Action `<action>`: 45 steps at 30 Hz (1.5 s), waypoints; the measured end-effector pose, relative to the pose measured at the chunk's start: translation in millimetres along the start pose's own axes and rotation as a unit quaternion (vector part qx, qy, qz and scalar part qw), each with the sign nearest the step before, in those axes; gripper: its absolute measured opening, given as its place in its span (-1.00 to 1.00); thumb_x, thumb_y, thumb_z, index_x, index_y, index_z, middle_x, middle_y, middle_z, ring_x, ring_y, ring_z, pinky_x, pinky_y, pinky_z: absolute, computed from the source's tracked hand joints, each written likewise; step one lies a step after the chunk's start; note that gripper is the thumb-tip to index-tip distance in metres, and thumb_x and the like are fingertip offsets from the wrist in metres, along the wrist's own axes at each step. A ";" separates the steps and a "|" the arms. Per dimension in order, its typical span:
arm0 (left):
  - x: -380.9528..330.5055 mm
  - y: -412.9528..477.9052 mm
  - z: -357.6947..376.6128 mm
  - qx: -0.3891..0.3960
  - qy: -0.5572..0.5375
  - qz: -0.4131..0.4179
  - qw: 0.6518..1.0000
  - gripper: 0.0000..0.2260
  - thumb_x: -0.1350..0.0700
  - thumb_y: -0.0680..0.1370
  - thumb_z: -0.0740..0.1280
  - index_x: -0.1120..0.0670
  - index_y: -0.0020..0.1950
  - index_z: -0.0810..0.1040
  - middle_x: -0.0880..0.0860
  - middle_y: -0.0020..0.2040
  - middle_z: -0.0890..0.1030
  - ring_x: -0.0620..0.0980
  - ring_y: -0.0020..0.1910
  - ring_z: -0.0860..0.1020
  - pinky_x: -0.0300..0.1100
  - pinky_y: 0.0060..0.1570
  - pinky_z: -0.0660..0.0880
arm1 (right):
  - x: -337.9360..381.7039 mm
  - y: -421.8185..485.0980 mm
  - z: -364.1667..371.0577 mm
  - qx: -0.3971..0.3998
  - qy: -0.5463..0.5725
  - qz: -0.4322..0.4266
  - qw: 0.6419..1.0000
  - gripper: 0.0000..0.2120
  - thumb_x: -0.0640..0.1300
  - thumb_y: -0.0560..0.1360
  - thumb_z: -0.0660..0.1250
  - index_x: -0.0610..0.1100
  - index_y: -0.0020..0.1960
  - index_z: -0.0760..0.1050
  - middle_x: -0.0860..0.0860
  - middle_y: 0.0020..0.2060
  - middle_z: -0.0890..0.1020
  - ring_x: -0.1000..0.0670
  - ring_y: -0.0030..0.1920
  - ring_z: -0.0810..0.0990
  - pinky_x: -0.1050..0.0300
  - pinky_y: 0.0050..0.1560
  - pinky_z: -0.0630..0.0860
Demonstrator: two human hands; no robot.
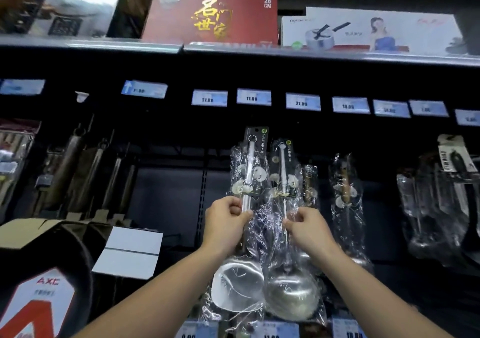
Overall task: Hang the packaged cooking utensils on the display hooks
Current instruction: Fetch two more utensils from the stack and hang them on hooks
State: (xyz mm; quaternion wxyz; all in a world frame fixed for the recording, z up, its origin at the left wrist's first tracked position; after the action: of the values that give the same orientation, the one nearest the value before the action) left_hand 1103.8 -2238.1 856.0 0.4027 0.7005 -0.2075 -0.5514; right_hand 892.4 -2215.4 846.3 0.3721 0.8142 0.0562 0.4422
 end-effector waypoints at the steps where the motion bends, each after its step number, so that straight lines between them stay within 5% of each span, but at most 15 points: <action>1: -1.0 -1.3 -1.2 -0.002 -0.001 0.003 1.000 -0.90 0.10 0.46 0.54 0.02 -0.13 0.63 -0.05 -0.24 0.65 -0.08 -0.22 0.63 -0.20 -0.16 0.59 | 1.4 -1.5 0.0 -0.001 0.000 -0.003 1.000 -0.75 -0.17 0.58 0.37 -0.17 -0.23 0.40 -0.02 -0.37 0.47 0.01 -0.42 0.37 0.17 -0.44 0.37; 4: -4.4 -5.8 -6.5 -0.012 -0.002 0.012 1.000 -0.89 0.08 0.44 0.54 0.02 -0.12 0.65 -0.04 -0.23 0.68 -0.06 -0.19 0.66 -0.12 -0.11 0.64 | 5.0 -6.7 -0.4 0.003 0.004 -0.005 1.000 -0.82 -0.16 0.57 0.37 -0.21 -0.17 0.47 -0.04 -0.34 0.51 0.00 -0.39 0.41 0.16 -0.42 0.39; 12: -13.6 -14.2 -14.4 -0.025 0.000 0.029 0.999 -0.90 0.10 0.48 0.52 0.03 -0.11 0.62 -0.06 -0.21 0.64 -0.18 -0.24 0.56 -0.44 -0.28 0.46 | 7.6 -18.6 -5.6 -0.005 -0.004 -0.007 1.000 -0.85 -0.18 0.58 0.36 -0.20 -0.14 0.49 -0.07 -0.28 0.54 0.02 -0.36 0.45 0.24 -0.42 0.38; 22: -25.1 -9.9 -8.9 -0.040 0.007 0.046 0.998 -0.90 0.10 0.49 0.51 0.02 -0.11 0.60 -0.05 -0.20 0.64 -0.14 -0.19 0.59 -0.44 -0.28 0.47 | 5.0 -19.2 -16.9 -0.021 0.000 -0.008 1.000 -0.82 -0.19 0.56 0.39 -0.27 -0.15 0.49 -0.06 -0.32 0.51 -0.01 -0.32 0.46 -0.10 -0.19 0.59; 31: -25.7 -1.5 -8.0 -0.059 0.018 0.048 0.997 -0.89 0.10 0.48 0.52 0.06 -0.09 0.62 -0.04 -0.21 0.64 -0.12 -0.19 0.60 -0.40 -0.25 0.46 | 6.8 -17.4 -16.2 -0.014 -0.010 -0.020 1.000 -0.78 -0.16 0.57 0.38 -0.20 -0.19 0.43 -0.03 -0.34 0.46 0.02 -0.38 0.40 0.19 -0.38 0.36; 45: -31.8 10.1 -10.4 -0.053 0.020 0.033 0.998 -0.90 0.11 0.48 0.52 0.07 -0.08 0.63 -0.05 -0.22 0.63 -0.11 -0.20 0.60 -0.28 -0.18 0.51 | 7.6 -17.7 -18.2 -0.019 -0.011 -0.021 1.000 -0.77 -0.14 0.55 0.41 -0.26 -0.16 0.45 -0.05 -0.32 0.48 0.00 -0.35 0.40 0.11 -0.32 0.39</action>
State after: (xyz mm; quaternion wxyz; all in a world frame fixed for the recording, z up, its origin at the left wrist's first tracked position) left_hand 1105.4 -2217.2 884.0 0.4611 0.6820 -0.1928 -0.5340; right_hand 887.3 -2189.4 845.9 0.3970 0.8104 0.0612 0.4264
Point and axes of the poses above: each hand's wrist, its own y-axis towards the middle knuckle, its own z-axis out of the palm, x = y × z, the point moved 9 cm from there along y, towards the middle knuckle
